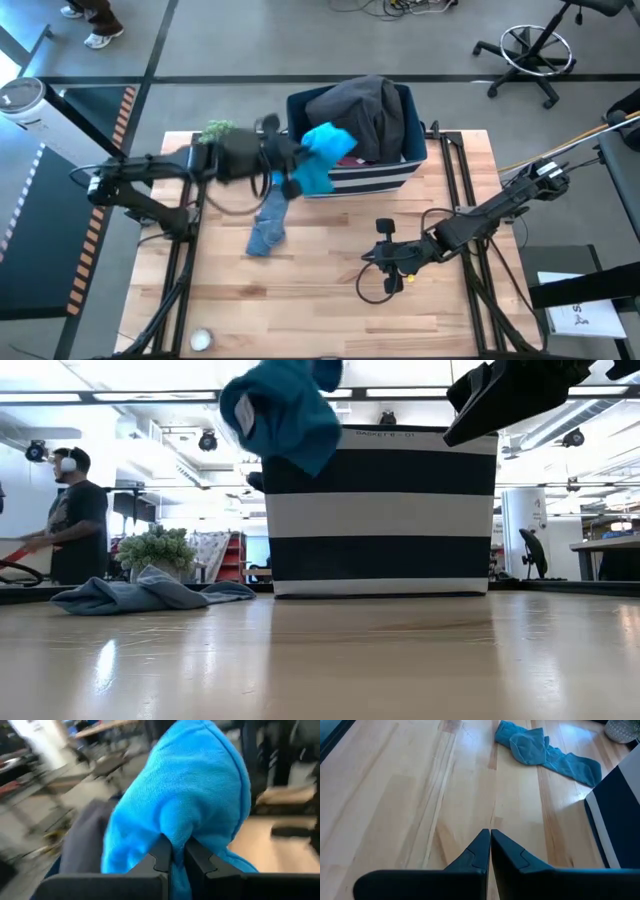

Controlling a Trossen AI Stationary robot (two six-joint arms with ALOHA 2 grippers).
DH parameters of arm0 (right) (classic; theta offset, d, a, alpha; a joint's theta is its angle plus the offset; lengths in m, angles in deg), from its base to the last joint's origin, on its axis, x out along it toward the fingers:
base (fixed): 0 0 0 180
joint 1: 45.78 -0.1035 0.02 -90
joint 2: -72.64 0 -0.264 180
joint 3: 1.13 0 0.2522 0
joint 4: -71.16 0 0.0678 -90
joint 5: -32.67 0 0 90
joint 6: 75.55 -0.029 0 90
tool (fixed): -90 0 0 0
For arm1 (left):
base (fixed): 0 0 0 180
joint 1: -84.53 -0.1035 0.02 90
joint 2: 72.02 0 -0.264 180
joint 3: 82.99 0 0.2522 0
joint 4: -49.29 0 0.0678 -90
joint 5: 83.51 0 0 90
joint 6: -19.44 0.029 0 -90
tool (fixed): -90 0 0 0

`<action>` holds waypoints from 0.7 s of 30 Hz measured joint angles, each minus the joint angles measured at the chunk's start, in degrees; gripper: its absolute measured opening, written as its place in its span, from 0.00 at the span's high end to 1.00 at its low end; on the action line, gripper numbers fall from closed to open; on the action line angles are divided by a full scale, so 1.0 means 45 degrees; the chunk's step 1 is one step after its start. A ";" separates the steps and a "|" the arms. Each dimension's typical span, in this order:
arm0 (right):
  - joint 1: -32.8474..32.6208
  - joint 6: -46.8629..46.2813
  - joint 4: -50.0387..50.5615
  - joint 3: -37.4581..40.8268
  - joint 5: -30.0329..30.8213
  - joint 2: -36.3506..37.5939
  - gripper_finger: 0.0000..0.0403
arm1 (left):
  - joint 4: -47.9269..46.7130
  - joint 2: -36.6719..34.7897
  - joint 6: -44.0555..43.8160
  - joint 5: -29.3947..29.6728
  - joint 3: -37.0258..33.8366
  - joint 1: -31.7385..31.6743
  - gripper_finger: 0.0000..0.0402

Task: Sort clothes
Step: Put the blue shorts into the blue laundry bin

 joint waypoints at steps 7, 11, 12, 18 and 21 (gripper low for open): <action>0.0000 0.0139 -0.0029 0.0000 0.0015 0.0000 1.00 | 0.1628 0.0570 0.0239 -0.2877 0.1074 -0.3482 0.99; 0.0003 0.0162 -0.0097 0.0000 0.0034 0.0024 1.00 | 0.1805 0.1726 0.0367 -0.4198 0.2192 -0.4728 0.99; 0.0005 0.0168 -0.0097 0.0000 0.0039 0.0028 1.00 | 0.1815 0.2072 0.0358 -0.4523 0.2548 -0.4972 0.99; 0.0005 0.0192 -0.0133 0.0000 0.0151 0.0029 1.00 | 0.1408 0.4789 0.0345 -0.5789 0.5118 -0.5546 0.99; 0.0005 0.0161 -0.0131 0.0000 0.0161 0.0029 1.00 | 0.0688 0.6204 0.0563 -0.5935 0.6597 -0.5596 0.99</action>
